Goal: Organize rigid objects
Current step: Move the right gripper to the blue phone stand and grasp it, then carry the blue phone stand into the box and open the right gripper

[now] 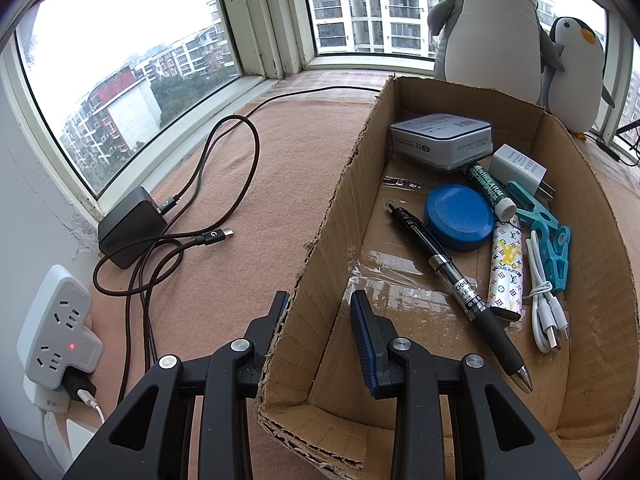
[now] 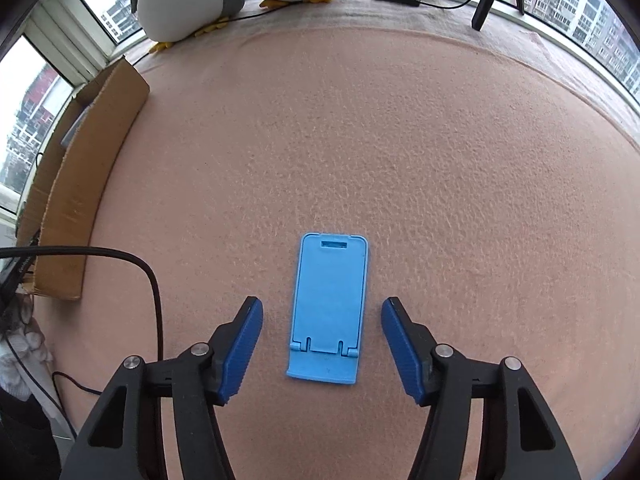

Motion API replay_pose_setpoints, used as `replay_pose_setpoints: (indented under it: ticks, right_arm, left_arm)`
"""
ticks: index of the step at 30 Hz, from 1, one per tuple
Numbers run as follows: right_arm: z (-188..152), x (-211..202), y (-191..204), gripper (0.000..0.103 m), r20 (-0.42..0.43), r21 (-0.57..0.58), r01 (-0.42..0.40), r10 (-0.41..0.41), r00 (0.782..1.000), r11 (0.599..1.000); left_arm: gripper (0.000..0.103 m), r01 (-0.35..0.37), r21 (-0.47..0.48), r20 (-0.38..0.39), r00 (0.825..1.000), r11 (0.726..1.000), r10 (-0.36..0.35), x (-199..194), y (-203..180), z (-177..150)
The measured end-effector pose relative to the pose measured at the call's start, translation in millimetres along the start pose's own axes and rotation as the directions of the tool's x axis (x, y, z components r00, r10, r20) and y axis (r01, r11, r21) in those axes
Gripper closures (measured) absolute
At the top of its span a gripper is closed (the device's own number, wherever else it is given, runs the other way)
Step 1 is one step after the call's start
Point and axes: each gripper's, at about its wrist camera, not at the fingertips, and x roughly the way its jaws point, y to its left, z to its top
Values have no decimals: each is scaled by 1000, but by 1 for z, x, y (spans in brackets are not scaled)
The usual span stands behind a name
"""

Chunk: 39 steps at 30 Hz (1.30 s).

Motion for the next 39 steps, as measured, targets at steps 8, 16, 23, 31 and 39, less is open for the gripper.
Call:
replay_pose_setpoints:
  ticks: [8,16,23,31,39]
  right_arm:
    - [0,4,10,61,4,-54,76,-76,997,996]
    - [1,4,12,70,6,-97,82,-82,997,992]
    - [-4,-2,3,70,17,-67,38,-37,999,997]
    - [-2,-11,-7,70,50,-24,10,-8,999,1000]
    - [18,-35,3,70,137,-63,15,-6,991,998]
  left_arm:
    - [70,0,1,0,1000,1000,0,0,0,0]
    - [70,0,1,0,1000,1000,0,0,0,0]
    - [70,0,2,0,1000,1000,0,0,0,0]
    - [70,0,1,0,1000,1000,0,0,0,0]
    - [70,0,1,0,1000,1000,0,0,0,0]
